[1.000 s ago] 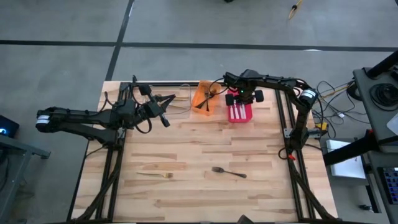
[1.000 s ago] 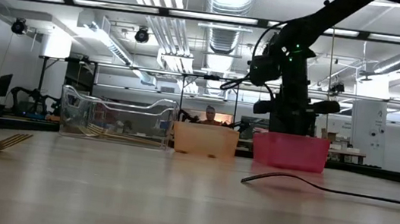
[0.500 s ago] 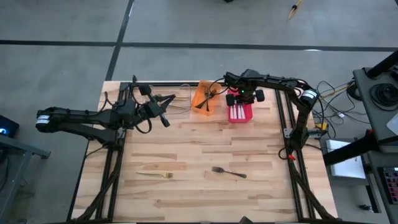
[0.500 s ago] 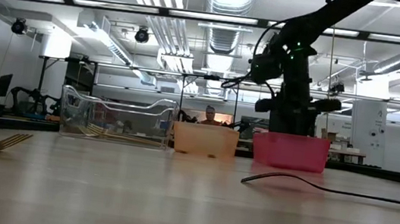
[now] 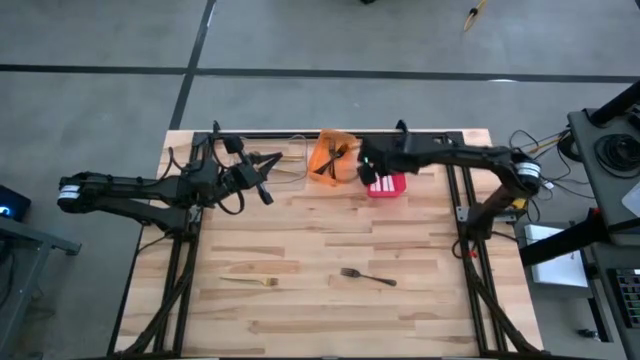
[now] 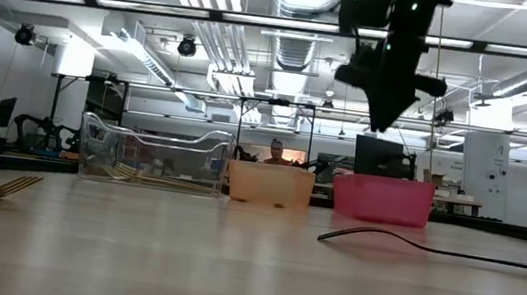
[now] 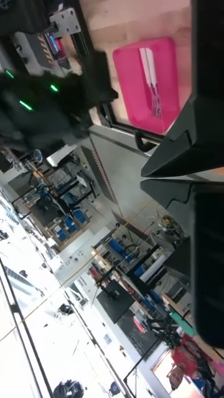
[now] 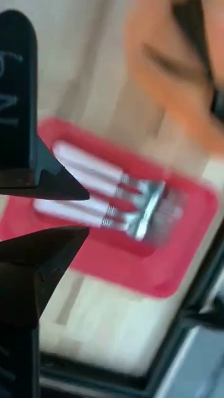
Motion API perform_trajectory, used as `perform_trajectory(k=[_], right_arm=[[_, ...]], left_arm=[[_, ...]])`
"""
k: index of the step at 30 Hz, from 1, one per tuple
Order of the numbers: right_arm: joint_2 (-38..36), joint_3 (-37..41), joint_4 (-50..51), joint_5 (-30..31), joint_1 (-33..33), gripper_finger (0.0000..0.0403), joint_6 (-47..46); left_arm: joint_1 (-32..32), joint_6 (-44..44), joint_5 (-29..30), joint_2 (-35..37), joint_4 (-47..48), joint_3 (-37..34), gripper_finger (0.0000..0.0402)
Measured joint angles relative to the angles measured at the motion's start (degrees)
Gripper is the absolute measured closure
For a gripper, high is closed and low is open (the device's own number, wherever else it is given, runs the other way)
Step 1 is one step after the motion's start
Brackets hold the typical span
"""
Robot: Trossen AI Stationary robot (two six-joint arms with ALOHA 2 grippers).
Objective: Sort silverware by color (type)
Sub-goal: Put the gold fork into the transparent bin
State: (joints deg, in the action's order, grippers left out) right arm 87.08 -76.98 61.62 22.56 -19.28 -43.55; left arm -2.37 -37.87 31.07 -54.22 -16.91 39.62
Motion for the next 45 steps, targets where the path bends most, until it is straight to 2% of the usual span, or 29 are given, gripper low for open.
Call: perform_trajectory(k=[5, 12, 14, 18, 21, 30, 37, 41, 45], right_arm=[[-4.9, 5.6, -11.1, 3.4, 9.8, 0.0340, 3.0], [-9.6, 17.8, -37.5, 4.9, 18.9, 0.0339, 13.0], [-10.7, 21.3, -44.4, 4.5, 19.8, 0.0339, 16.0], [-13.4, 26.0, -53.6, 2.1, 19.8, 0.0339, 21.0], [-16.0, 27.4, -55.3, 0.7, 19.5, 0.0340, 25.4], [-21.6, 28.3, -56.8, -1.6, 19.6, 0.0343, 35.2], [-21.3, 28.5, -56.6, -2.0, 19.8, 0.0344, 40.8], [-21.7, 28.5, -56.8, -2.0, 19.8, 0.0345, 43.3], [-22.2, 28.5, -58.3, -2.0, 19.8, 0.0342, 45.8]], left_arm=[[0.0, 4.9, 0.0, -0.1, 4.2, 0.0, 0.0402], [0.1, 14.2, -0.7, -1.1, 9.6, 0.0, 0.0402], [0.1, 17.3, -4.4, -1.4, 10.0, 0.0, 0.0402], [0.2, 22.8, -16.3, -1.5, 12.1, 1.9, 0.0402], [0.2, 25.6, -19.3, -1.8, 15.6, 3.6, 0.0402], [0.2, 36.6, -20.3, -5.8, 31.1, 7.6, 0.0402], [1.0, 47.1, -28.5, -11.4, 47.2, 10.5, 0.0402], [3.6, 54.0, -33.2, -15.0, 59.3, 12.2, 0.0402], [9.1, 60.7, -36.6, -18.5, 69.7, 12.3, 0.0402]])
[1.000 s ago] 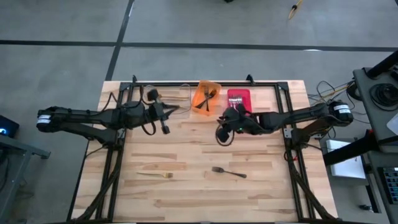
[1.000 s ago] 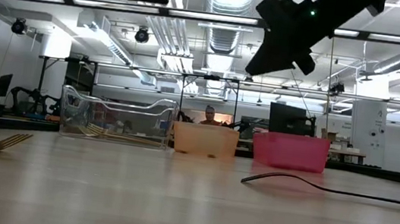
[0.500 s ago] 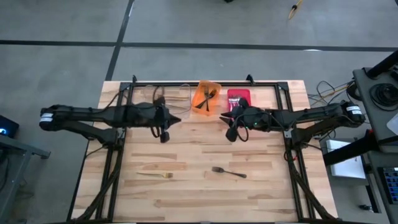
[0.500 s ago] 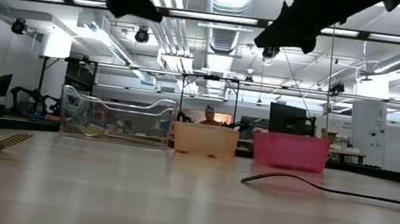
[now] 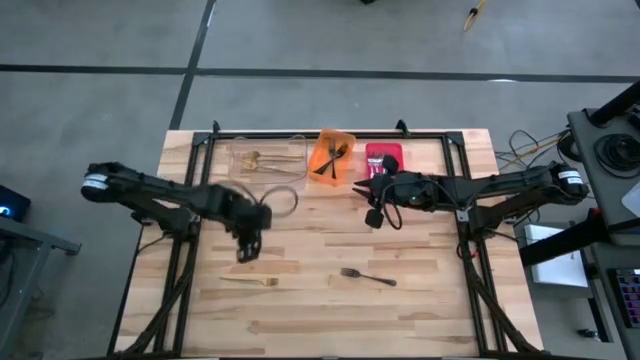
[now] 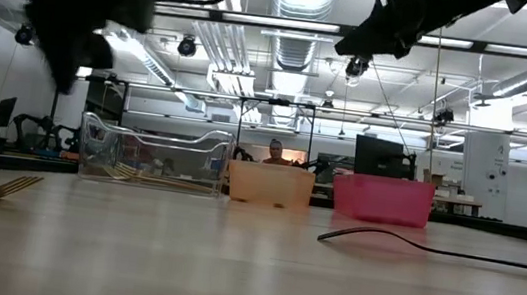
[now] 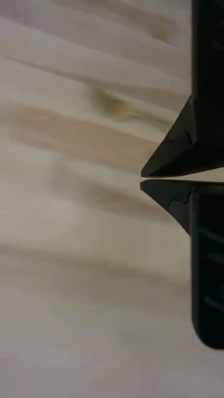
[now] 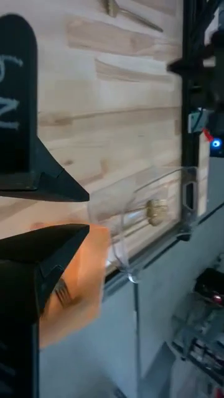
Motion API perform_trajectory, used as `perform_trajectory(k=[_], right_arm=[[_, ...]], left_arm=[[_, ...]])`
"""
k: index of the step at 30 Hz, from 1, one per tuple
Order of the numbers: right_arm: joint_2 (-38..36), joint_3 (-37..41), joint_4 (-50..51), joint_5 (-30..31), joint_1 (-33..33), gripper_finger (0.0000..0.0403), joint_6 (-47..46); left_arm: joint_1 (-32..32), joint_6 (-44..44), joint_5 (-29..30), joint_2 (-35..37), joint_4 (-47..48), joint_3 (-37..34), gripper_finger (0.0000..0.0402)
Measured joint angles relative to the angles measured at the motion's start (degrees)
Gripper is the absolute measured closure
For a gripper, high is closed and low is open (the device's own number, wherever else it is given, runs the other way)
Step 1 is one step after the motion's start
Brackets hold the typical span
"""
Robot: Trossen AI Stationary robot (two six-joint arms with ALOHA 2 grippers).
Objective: Sort silverware by color (type)
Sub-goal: Put the gold fork into the transparent bin
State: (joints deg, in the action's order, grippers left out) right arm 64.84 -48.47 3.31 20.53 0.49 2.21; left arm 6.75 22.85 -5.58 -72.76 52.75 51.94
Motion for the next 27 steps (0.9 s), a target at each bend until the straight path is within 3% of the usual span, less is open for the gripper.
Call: perform_trajectory(k=[5, 14, 19, 27], right_arm=[[-0.6, 0.0, -2.4, 0.0, 0.0, 0.0342, 3.3], [-1.0, 0.0, -4.5, 0.0, 0.0, 0.0344, 6.6], [-1.1, 0.0, -5.9, -0.2, 0.0, 0.0344, 8.2], [-1.1, 0.0, -8.1, -1.6, -0.1, 0.0344, 9.8]], left_arm=[[10.8, 1.9, -0.4, -4.2, 6.8, -0.2, 0.0402], [28.5, 12.0, 3.3, -11.3, 2.3, -0.1, 0.0402], [32.9, 19.4, 4.8, -14.9, 1.9, 1.5, 0.0402], [33.7, 20.1, 10.9, -20.2, 1.1, 6.7, 0.0401]])
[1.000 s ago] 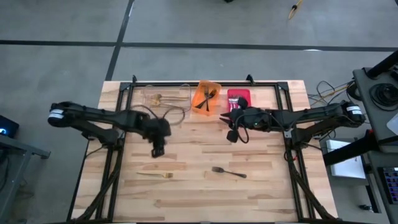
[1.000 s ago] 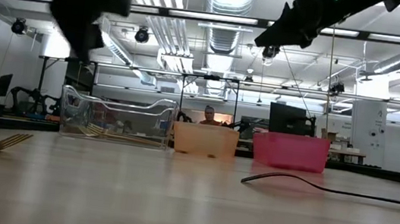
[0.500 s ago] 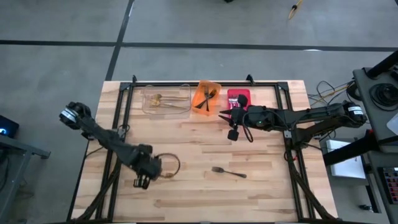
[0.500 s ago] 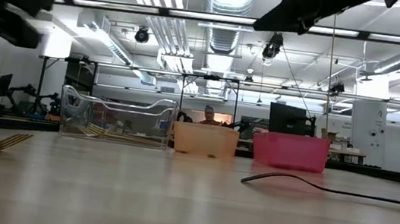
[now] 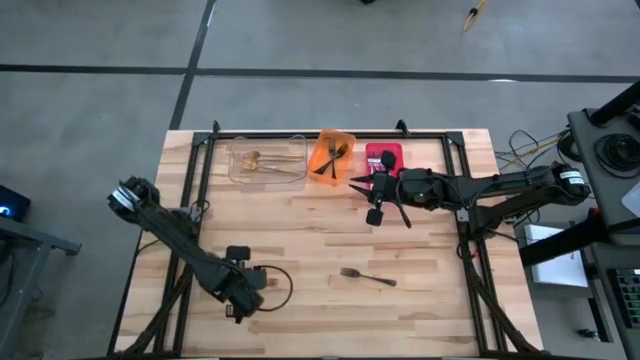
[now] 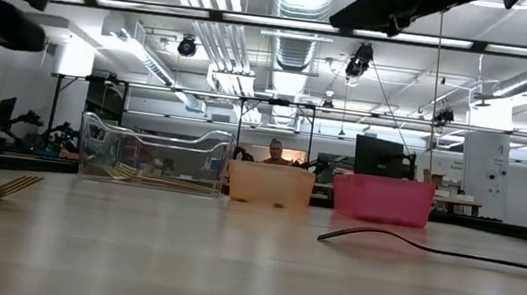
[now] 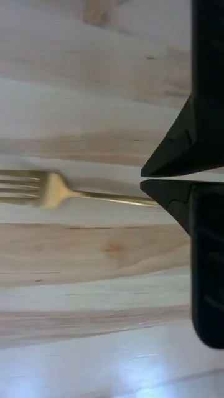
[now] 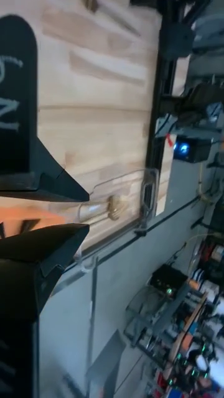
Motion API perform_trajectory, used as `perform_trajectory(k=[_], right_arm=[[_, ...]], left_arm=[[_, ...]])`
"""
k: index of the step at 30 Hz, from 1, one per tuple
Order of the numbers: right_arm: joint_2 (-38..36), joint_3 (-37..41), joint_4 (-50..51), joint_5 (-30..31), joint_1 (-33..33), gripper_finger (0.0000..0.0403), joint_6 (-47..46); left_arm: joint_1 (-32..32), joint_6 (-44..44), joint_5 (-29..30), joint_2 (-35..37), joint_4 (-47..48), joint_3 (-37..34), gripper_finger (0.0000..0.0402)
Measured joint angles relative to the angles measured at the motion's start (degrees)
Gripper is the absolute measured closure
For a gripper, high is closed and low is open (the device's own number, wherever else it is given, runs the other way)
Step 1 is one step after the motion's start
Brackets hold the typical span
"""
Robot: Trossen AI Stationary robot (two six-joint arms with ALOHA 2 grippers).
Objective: Sort silverware by color (type)
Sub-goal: Put the gold fork into the transparent bin
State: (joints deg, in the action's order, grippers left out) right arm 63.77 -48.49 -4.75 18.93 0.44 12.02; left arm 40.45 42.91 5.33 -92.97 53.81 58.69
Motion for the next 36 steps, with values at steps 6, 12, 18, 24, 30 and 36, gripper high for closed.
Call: perform_trajectory(k=[6, 12, 18, 24, 30, 36], right_arm=[[0.0, 0.0, -0.6, -4.4, -0.1, 0.0344, 1.1], [0.0, 0.0, -0.3, -4.4, -0.1, 0.0345, 1.0], [0.0, 0.0, -0.3, -4.4, -0.1, 0.0340, 1.0], [0.0, 0.0, -0.3, -4.4, -0.1, 0.0342, 1.1], [0.0, 0.0, -0.3, -4.4, -0.1, 0.0344, 1.1], [0.0, 0.0, -0.3, -4.4, -0.1, 0.0343, 1.5]], left_arm=[[0.0, -0.4, 1.7, -3.1, -0.7, 1.7, 0.0377], [0.0, -0.4, 4.8, -3.2, -1.5, 1.6, 0.0327], [0.0, -0.4, 8.9, -3.2, -1.7, 1.1, 0.0271], [-0.1, -0.4, 7.3, -3.1, -6.6, -2.9, 0.0256], [-0.1, 0.0, 5.6, -3.0, -11.8, -6.2, 0.0263], [0.0, 0.7, 5.7, -2.8, -14.2, -8.2, 0.0275]])
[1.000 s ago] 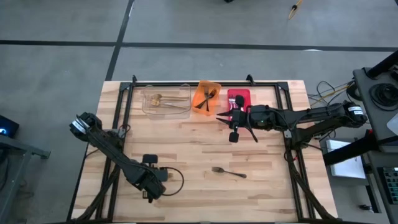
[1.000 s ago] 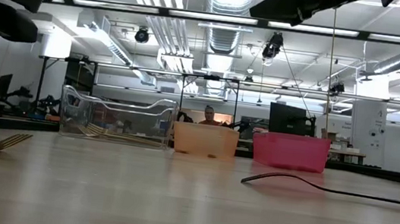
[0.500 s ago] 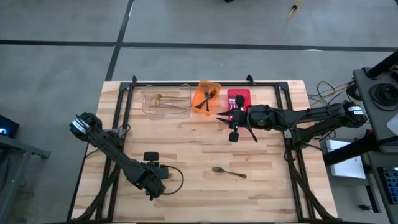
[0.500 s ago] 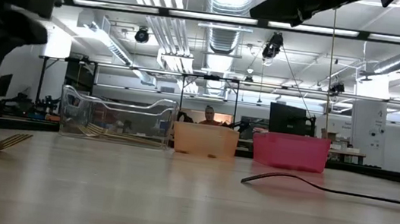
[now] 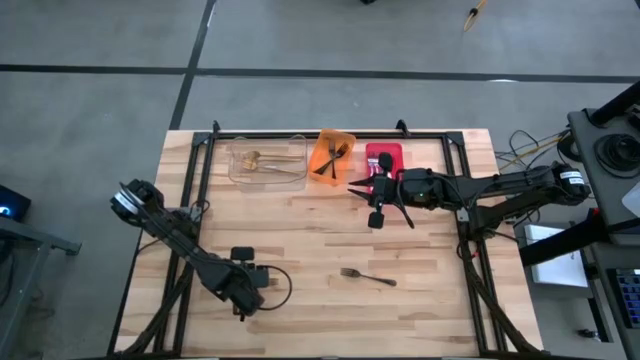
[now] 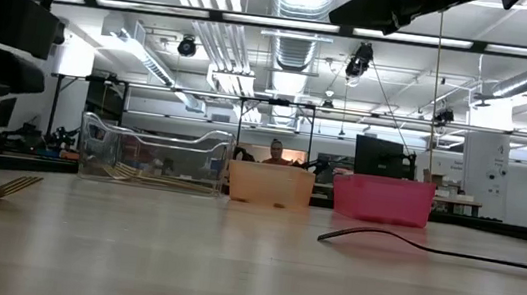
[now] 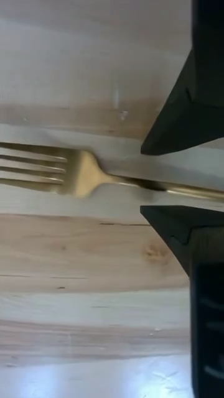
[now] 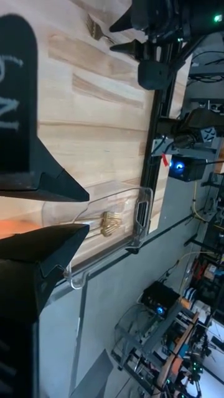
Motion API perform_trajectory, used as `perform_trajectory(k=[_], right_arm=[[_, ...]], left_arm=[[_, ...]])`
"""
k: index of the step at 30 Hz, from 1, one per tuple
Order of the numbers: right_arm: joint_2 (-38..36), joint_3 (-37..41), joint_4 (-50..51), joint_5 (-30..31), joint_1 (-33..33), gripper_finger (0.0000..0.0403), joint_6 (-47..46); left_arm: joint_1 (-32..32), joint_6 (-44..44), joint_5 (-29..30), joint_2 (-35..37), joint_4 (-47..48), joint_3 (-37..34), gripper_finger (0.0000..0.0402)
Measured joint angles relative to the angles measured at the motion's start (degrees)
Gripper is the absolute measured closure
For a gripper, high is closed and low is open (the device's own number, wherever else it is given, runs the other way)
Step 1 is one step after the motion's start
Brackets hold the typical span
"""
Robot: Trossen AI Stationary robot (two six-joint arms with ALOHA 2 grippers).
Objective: Sort silverware by color (type)
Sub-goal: Put the gold fork into the transparent bin
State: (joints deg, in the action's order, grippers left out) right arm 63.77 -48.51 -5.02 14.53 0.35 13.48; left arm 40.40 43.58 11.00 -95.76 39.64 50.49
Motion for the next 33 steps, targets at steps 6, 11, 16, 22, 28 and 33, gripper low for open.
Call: perform_trajectory(k=[6, 11, 16, 22, 28, 33], right_arm=[[0.0, 0.0, 0.0, 0.0, 0.0, 0.0342, 0.1], [0.0, -0.1, 0.0, 0.0, 0.0, 0.0343, 0.3], [0.0, -0.1, 0.0, 0.0, 0.0, 0.0346, 0.6], [0.0, -0.1, 0.0, 0.0, 0.0, 0.0346, 0.7], [0.0, -0.1, 0.0, 0.0, 0.0, 0.0346, 0.7], [0.0, -0.1, -0.6, 0.0, 0.0, 0.0346, 0.7]], left_arm=[[0.0, 3.1, -0.2, 0.2, -2.4, -2.1, 0.0304], [0.1, 3.2, -0.4, 0.1, -2.9, -2.2, 0.0344], [0.1, 3.2, -0.6, 0.1, -3.3, -2.2, 0.0388], [0.1, 3.7, 0.5, 0.0, -3.6, -2.3, 0.0399], [0.1, 4.1, 4.4, 1.3, -3.7, -2.5, 0.0400], [-1.2, 3.8, 14.7, 5.1, -2.2, -1.7, 0.0401]])
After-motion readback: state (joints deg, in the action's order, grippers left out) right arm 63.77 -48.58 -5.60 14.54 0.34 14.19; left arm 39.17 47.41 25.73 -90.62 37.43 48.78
